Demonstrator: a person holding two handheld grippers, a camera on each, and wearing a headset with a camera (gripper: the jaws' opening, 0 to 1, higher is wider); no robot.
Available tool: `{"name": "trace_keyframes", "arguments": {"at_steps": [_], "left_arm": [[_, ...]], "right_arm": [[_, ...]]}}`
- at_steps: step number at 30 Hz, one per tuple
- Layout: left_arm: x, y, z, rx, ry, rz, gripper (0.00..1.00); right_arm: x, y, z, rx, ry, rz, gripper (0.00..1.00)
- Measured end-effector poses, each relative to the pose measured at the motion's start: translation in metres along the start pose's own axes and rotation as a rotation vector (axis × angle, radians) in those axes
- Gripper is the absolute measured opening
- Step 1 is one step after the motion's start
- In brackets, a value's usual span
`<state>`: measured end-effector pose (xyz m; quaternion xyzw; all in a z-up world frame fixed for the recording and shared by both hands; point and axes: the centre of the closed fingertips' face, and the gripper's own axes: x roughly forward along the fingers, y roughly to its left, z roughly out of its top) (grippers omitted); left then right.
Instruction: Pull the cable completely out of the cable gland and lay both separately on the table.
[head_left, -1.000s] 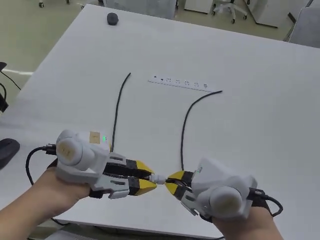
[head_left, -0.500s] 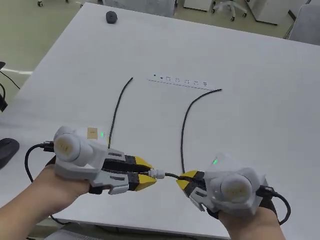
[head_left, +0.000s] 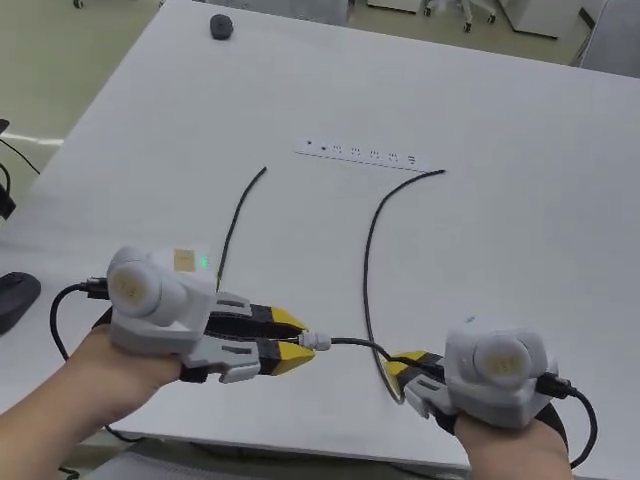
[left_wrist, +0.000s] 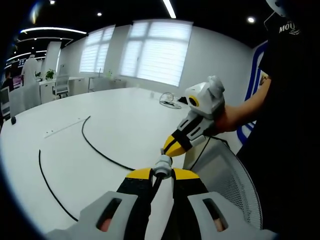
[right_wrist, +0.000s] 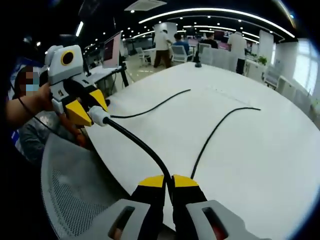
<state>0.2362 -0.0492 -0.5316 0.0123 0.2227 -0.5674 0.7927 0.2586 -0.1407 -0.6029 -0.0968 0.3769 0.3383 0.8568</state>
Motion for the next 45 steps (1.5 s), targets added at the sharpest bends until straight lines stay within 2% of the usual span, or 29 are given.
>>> {"name": "trace_keyframes", "arguments": {"at_steps": [2, 5, 7, 10, 15, 20, 22, 27, 29, 31, 33, 40, 42, 45], "left_arm": [[0.001, -0.001, -0.001, -0.001, 0.004, -0.004, 0.15], [0.003, -0.002, -0.001, 0.0, 0.005, -0.008, 0.15], [0.005, -0.003, -0.001, 0.003, 0.009, -0.006, 0.15], [0.005, -0.001, 0.0, -0.002, 0.006, 0.001, 0.15], [0.0, 0.003, 0.002, -0.003, 0.001, 0.014, 0.15], [-0.002, 0.002, 0.0, -0.011, 0.006, 0.018, 0.15], [-0.003, 0.001, -0.001, -0.008, 0.009, 0.018, 0.15], [-0.002, -0.001, -0.002, -0.005, 0.013, 0.015, 0.15], [-0.002, -0.002, -0.002, 0.0, 0.015, 0.015, 0.15], [-0.002, -0.002, -0.003, 0.004, 0.019, 0.011, 0.15], [-0.002, -0.002, -0.003, 0.009, 0.021, 0.007, 0.15], [-0.003, 0.0, -0.005, 0.014, 0.032, 0.0, 0.15], [-0.003, 0.001, -0.005, 0.017, 0.033, -0.004, 0.15], [-0.002, 0.003, -0.007, 0.021, 0.042, -0.002, 0.15]], "right_arm": [[0.001, -0.004, -0.006, 0.072, 0.0, -0.007, 0.0], [0.0, -0.01, -0.012, 0.122, 0.01, -0.017, 0.0], [0.0, -0.01, -0.012, 0.127, 0.005, -0.018, 0.0], [-0.002, -0.01, -0.009, 0.083, -0.016, -0.022, 0.0], [-0.009, -0.007, -0.002, 0.073, -0.044, -0.01, 0.01], [-0.018, 0.0, 0.003, -0.047, -0.029, -0.011, 0.04], [-0.023, 0.005, 0.011, -0.092, -0.038, -0.012, 0.09], [-0.029, 0.036, 0.041, -0.296, -0.037, 0.009, 0.17], [-0.027, 0.051, 0.051, -0.371, -0.032, 0.029, 0.16], [-0.025, 0.058, 0.056, -0.417, -0.026, 0.03, 0.16], [-0.019, 0.068, 0.061, -0.513, -0.003, 0.035, 0.13], [-0.006, 0.075, 0.062, -0.568, 0.034, 0.035, 0.08], [-0.005, 0.076, 0.061, -0.577, 0.036, 0.044, 0.03], [-0.003, 0.074, 0.06, -0.595, 0.034, 0.035, 0.02]]}}
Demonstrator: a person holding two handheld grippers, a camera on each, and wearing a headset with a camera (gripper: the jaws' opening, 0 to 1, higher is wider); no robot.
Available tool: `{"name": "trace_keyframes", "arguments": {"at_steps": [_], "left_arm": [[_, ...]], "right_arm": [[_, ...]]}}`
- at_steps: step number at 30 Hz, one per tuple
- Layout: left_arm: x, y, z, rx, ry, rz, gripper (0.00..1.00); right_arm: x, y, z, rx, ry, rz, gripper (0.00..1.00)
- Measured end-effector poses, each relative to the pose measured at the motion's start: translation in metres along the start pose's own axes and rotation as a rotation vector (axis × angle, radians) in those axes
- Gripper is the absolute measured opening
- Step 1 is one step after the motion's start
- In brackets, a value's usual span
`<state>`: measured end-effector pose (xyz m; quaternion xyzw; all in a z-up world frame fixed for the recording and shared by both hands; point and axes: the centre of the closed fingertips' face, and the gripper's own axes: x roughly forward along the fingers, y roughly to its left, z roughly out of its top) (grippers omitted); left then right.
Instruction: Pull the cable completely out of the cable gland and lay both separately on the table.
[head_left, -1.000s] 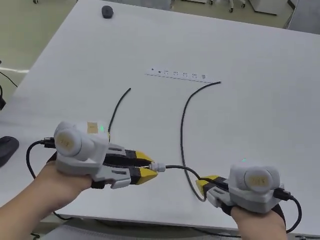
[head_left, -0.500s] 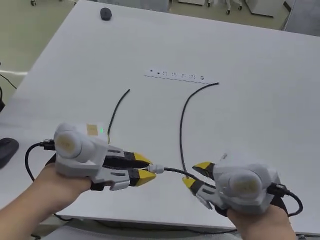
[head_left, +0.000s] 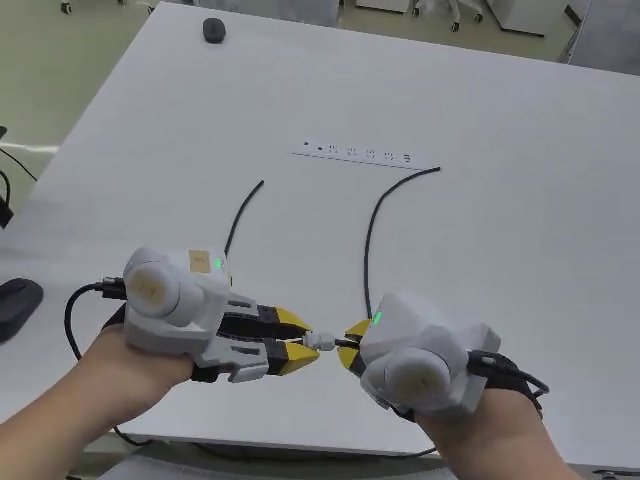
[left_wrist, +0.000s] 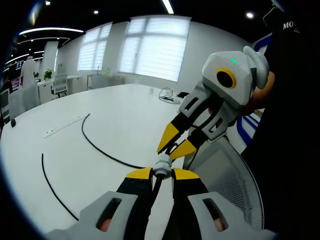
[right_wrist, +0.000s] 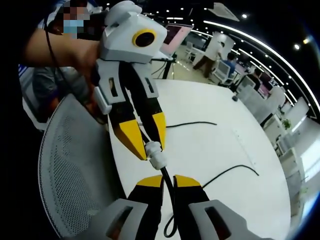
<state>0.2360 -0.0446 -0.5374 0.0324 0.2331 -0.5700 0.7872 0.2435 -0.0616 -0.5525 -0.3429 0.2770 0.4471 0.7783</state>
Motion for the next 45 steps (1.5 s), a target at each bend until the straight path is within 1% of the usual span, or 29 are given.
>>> {"name": "trace_keyframes", "arguments": {"at_steps": [3, 4, 5, 9, 14, 17, 21, 25, 28, 29, 31, 34, 35, 38, 39, 40, 42, 45], "left_arm": [[0.001, 0.001, 0.0, 0.0, 0.0, -0.001, 0.15], [0.001, 0.001, 0.0, -0.005, 0.001, -0.005, 0.15], [0.002, 0.002, 0.0, -0.01, 0.0, -0.007, 0.15], [0.002, 0.004, 0.002, -0.003, 0.0, -0.002, 0.15], [0.001, 0.008, 0.003, -0.01, -0.004, -0.002, 0.15], [0.001, 0.011, 0.003, -0.009, -0.007, -0.001, 0.15], [0.002, 0.016, 0.003, -0.013, -0.005, -0.003, 0.15], [0.004, 0.017, 0.005, -0.002, -0.002, -0.003, 0.15], [0.005, 0.02, 0.005, -0.004, 0.0, -0.002, 0.15], [0.005, 0.02, 0.005, -0.007, 0.001, 0.0, 0.15], [0.005, 0.021, 0.006, -0.013, -0.002, 0.0, 0.15], [0.005, 0.021, 0.006, -0.008, 0.0, 0.002, 0.15], [0.005, 0.021, 0.006, -0.008, 0.001, 0.003, 0.15], [0.006, 0.021, 0.006, -0.012, 0.006, 0.009, 0.15], [0.006, 0.02, 0.005, -0.01, 0.008, 0.011, 0.15], [0.006, 0.02, 0.005, -0.004, 0.01, 0.011, 0.15], [0.007, 0.018, 0.004, 0.001, 0.016, 0.01, 0.15], [0.008, 0.016, 0.002, 0.008, 0.026, 0.008, 0.15]], "right_arm": [[0.0, -0.001, -0.001, 0.017, -0.003, -0.004, 0.01], [-0.001, -0.001, -0.002, 0.056, -0.006, 0.002, 0.01], [-0.001, -0.002, -0.002, 0.079, -0.01, 0.004, 0.0], [0.001, -0.007, -0.007, 0.098, -0.006, -0.008, 0.0], [0.001, -0.013, -0.011, 0.145, -0.012, -0.014, 0.0], [0.001, -0.019, -0.017, 0.224, -0.013, -0.022, 0.0], [0.002, -0.027, -0.025, 0.279, -0.009, -0.038, 0.0], [0.003, -0.035, -0.04, 0.34, -0.002, -0.051, 0.0], [0.004, -0.044, -0.053, 0.404, 0.008, -0.075, 0.0], [0.005, -0.048, -0.06, 0.419, 0.015, -0.081, 0.0], [0.005, -0.051, -0.065, 0.435, 0.017, -0.091, 0.0], [0.006, -0.059, -0.082, 0.526, 0.025, -0.109, 0.0], [0.007, -0.06, -0.087, 0.558, 0.026, -0.114, 0.0], [0.011, -0.057, -0.102, 0.667, 0.045, -0.102, 0.0], [0.011, -0.058, -0.108, 0.703, 0.05, -0.108, 0.0], [0.011, -0.058, -0.11, 0.711, 0.049, -0.109, 0.0], [0.01, -0.057, -0.115, 0.717, 0.066, -0.116, 0.0], [0.009, -0.054, -0.117, 0.759, 0.069, -0.111, 0.0]]}}
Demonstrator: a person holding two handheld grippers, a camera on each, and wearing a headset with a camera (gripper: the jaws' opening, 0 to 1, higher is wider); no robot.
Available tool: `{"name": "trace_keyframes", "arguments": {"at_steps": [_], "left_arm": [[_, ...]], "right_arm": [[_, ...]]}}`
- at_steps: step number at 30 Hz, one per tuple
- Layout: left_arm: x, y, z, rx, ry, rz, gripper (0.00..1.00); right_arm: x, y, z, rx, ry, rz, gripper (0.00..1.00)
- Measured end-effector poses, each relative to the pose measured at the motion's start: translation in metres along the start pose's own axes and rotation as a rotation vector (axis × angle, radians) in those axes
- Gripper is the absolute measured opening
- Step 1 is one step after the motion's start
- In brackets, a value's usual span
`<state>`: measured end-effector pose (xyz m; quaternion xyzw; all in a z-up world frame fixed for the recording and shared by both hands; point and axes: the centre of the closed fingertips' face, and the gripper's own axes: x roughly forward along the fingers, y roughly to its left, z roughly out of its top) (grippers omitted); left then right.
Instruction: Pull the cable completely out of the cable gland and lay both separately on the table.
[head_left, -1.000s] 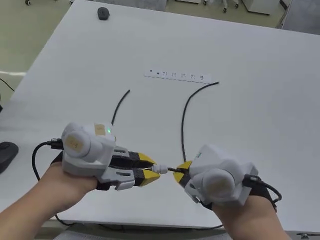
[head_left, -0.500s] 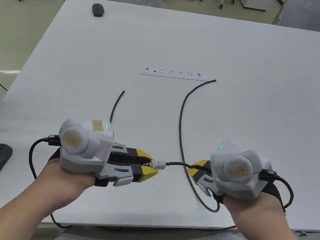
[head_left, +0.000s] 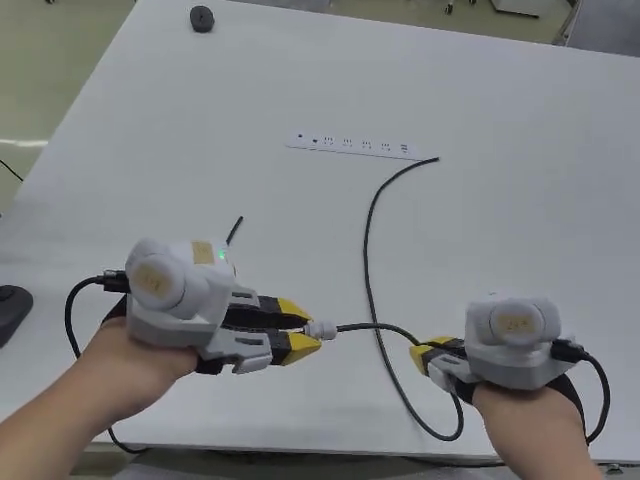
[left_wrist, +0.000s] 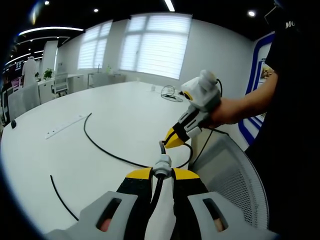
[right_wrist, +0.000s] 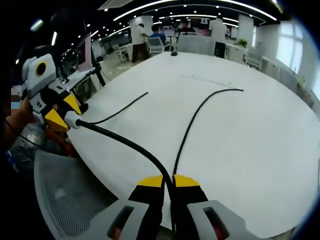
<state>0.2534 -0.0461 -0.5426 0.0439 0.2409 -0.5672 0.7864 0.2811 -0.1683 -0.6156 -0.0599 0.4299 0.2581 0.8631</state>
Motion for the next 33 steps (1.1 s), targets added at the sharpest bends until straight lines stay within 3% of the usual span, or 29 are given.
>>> {"name": "trace_keyframes", "arguments": {"at_steps": [8, 13, 15, 18, 23, 26, 29, 33], "left_arm": [[-0.005, 0.004, 0.0, 0.0, -0.004, 0.018, 0.15], [-0.009, 0.006, 0.0, -0.007, -0.013, 0.031, 0.15], [-0.009, 0.007, 0.0, -0.009, -0.014, 0.034, 0.15], [-0.01, 0.008, 0.001, -0.011, -0.017, 0.042, 0.15], [-0.007, 0.003, 0.001, 0.001, -0.007, 0.037, 0.15], [-0.005, 0.0, -0.001, 0.009, 0.007, 0.031, 0.15], [-0.003, -0.002, -0.001, 0.013, 0.015, 0.03, 0.15], [-0.003, -0.004, 0.001, 0.005, 0.015, 0.034, 0.15]], "right_arm": [[-0.01, 0.005, 0.005, -0.072, -0.039, -0.011, 0.03], [-0.023, 0.008, 0.015, -0.185, -0.069, -0.032, 0.09], [-0.029, 0.017, 0.02, -0.233, -0.072, -0.016, 0.16], [-0.039, 0.027, 0.029, -0.31, -0.104, -0.015, 0.16], [-0.049, 0.061, 0.051, -0.54, -0.131, -0.002, 0.16], [-0.045, 0.09, 0.064, -0.669, -0.143, 0.032, 0.16], [-0.036, 0.107, 0.064, -0.788, -0.121, 0.048, 0.17], [-0.031, 0.112, 0.066, -0.853, -0.11, 0.028, 0.13]]}}
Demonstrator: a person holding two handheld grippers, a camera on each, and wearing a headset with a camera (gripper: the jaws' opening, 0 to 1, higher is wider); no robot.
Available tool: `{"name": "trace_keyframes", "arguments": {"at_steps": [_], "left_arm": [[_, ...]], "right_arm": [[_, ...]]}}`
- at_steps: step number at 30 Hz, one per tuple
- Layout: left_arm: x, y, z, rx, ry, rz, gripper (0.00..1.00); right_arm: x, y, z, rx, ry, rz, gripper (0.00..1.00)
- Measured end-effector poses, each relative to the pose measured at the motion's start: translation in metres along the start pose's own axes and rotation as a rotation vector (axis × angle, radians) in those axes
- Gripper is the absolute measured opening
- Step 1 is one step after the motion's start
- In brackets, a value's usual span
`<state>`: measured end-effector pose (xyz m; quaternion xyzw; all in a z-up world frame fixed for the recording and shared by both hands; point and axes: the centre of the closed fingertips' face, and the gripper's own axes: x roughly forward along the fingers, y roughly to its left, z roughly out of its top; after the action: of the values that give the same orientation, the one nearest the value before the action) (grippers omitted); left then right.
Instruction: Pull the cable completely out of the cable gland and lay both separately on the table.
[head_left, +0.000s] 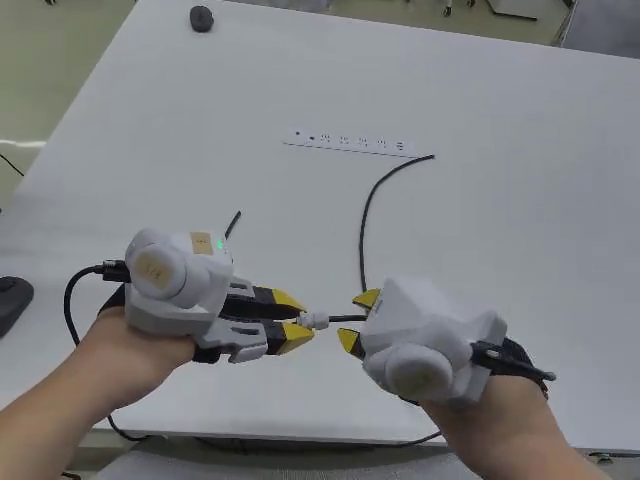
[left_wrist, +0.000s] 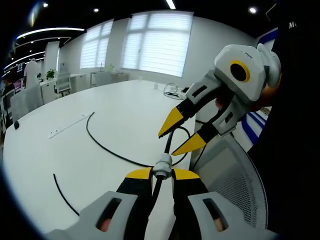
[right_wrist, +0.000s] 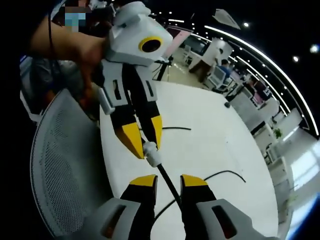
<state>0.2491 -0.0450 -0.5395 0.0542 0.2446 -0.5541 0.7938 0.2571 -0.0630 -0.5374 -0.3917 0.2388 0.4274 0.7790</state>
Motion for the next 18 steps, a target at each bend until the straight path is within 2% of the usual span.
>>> {"name": "trace_keyframes", "arguments": {"at_steps": [3, 6, 10, 15, 18], "left_arm": [[0.0, -0.001, 0.0, 0.004, 0.003, -0.006, 0.15], [0.0, 0.0, 0.0, 0.0, 0.002, -0.004, 0.15], [0.001, 0.0, 0.001, -0.009, -0.002, -0.002, 0.15], [0.002, 0.001, 0.002, -0.003, -0.004, -0.001, 0.15], [0.002, 0.001, 0.003, -0.001, 0.0, -0.002, 0.15]], "right_arm": [[0.0, 0.0, 0.002, 0.005, -0.012, 0.006, 0.1], [0.002, 0.003, 0.0, -0.008, -0.001, 0.009, 0.04], [0.004, 0.001, -0.004, 0.051, 0.001, 0.008, 0.03], [0.007, 0.0, -0.008, 0.032, 0.01, 0.001, 0.02], [0.008, 0.0, -0.009, 0.082, 0.008, 0.003, 0.01]]}}
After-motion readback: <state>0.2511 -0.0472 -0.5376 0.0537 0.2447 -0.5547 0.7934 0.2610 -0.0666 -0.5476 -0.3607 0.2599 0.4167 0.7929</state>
